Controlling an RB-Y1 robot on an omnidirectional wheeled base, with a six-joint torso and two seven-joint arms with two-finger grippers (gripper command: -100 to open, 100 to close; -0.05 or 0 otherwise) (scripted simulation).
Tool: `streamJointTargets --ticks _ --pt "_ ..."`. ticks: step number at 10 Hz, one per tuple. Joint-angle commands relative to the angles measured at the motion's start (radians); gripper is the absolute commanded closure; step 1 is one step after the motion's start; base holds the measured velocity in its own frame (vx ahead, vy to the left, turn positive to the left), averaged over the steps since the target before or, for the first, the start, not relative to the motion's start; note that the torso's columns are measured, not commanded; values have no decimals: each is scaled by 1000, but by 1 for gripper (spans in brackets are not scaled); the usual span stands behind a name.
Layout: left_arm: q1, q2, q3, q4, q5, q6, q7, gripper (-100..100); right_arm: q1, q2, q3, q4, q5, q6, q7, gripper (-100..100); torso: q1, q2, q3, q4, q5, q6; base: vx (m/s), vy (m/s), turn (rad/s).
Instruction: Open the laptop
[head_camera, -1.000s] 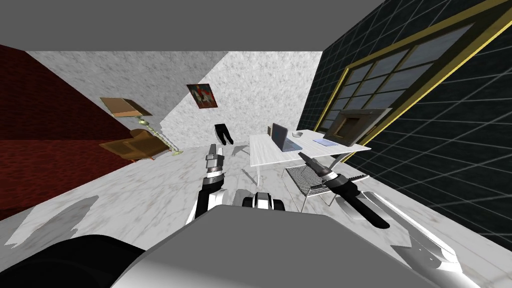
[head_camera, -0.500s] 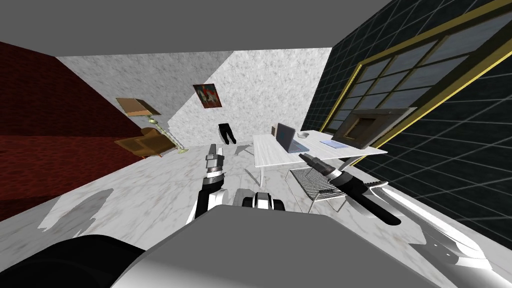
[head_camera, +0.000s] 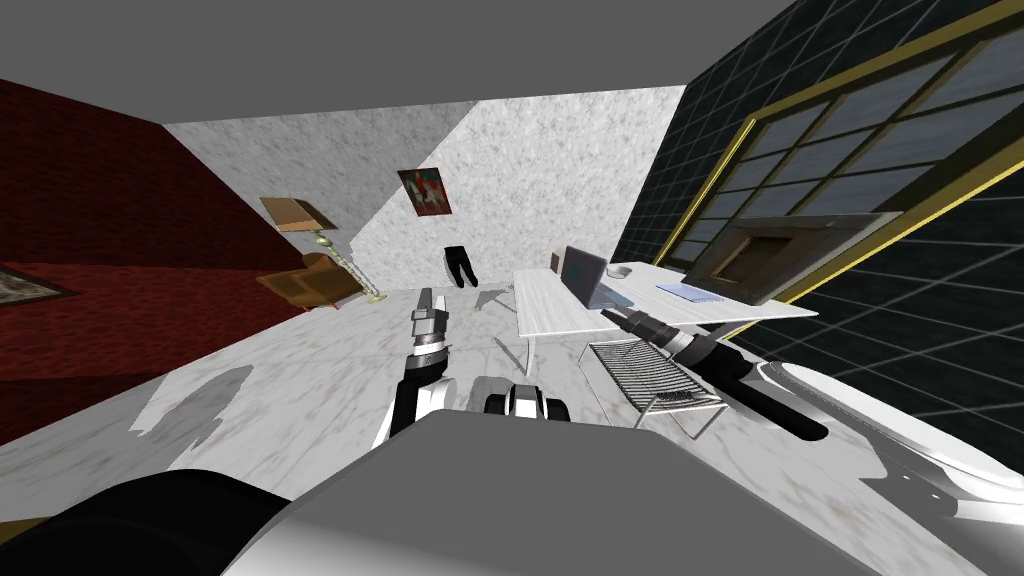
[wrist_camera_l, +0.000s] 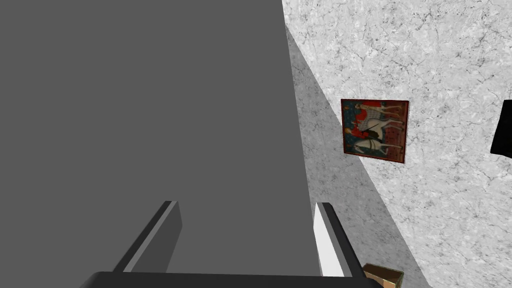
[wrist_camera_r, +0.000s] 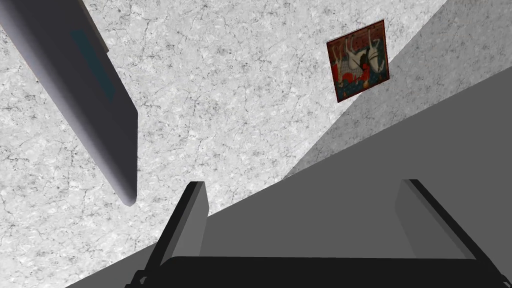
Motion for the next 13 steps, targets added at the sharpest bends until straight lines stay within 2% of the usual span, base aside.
streamJointTargets --ticks 1,4,5,7,8,11,12,13 --pt "0 0 0 0 0 0 0 0 -7 -72 -15 33 54 -6 6 -100 -1 0 0 0 0 1 38 50 88" --pt "0 0 0 0 0 0 0 0 -17 -164 -34 78 121 -12 15 -100 -1 1 0 0 0 1 36 50 83" --pt "0 0 0 0 0 0 0 0 -17 -173 -34 78 121 -12 15 -100 -1 1 1 0 0 0 26 30 46" --pt "0 0 0 0 0 0 0 0 -29 -243 -48 124 187 -15 29 -100 -1 0 0 0 0 0 41 24 91" --pt "0 0 0 0 0 0 0 0 -29 -257 -48 124 187 -15 29 -100 -1 -1 -1 0 0 0 37 14 43" --pt "0 0 0 0 0 0 0 0 -47 -359 -62 192 281 -15 57 -100 -1 0 0 0 0 0 47 6 80" --pt "0 0 0 0 0 0 0 0 -47 -368 -62 192 282 -15 57 -100 -1 0 0 0 0 0 35 -7 23" --pt "0 0 0 0 0 0 0 0 -54 -401 -65 213 312 -15 67 -100 -1 1 1 0 0 1 32 -15 43"
